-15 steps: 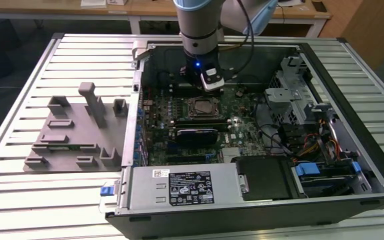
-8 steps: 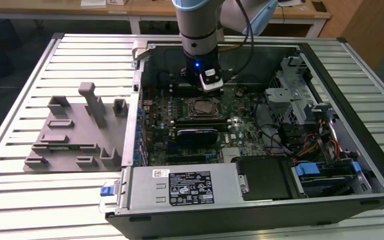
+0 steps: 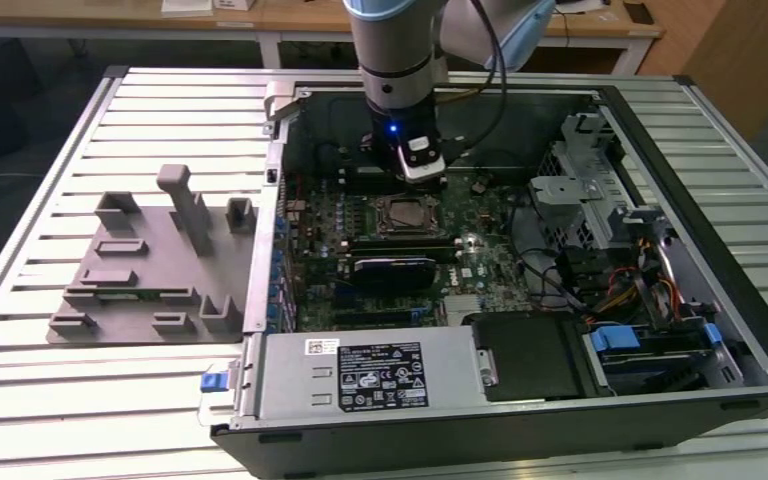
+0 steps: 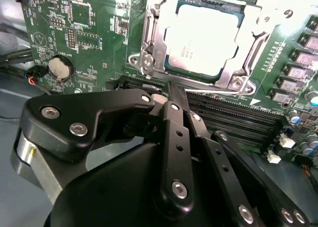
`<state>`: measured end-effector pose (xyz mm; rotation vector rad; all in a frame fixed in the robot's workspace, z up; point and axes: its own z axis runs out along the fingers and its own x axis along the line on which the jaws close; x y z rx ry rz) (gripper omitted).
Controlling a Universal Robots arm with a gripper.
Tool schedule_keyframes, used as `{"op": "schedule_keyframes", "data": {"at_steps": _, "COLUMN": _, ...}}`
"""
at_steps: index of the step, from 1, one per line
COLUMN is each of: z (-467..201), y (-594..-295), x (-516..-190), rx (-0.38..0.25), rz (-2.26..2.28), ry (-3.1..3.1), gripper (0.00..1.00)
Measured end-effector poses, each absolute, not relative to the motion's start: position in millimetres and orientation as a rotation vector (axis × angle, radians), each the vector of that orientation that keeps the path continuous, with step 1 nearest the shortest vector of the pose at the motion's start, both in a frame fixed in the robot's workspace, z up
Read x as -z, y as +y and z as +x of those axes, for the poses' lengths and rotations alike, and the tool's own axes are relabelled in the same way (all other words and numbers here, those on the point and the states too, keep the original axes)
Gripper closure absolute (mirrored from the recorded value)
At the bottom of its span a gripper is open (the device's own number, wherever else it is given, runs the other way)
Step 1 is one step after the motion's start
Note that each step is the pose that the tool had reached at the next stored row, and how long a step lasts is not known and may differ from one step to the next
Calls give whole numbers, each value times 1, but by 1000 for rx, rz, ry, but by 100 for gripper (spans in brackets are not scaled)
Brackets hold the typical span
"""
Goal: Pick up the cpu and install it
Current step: 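Install the first cpu locking lever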
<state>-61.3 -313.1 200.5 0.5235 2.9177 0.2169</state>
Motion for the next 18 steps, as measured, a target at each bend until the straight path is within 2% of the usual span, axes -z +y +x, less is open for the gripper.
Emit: {"op": "schedule_keyframes", "data": {"at_steps": 18, "z": -67, "y": -309, "x": -198, "rx": -207, "rz": 527, "ry": 2910, "gripper": 89}}
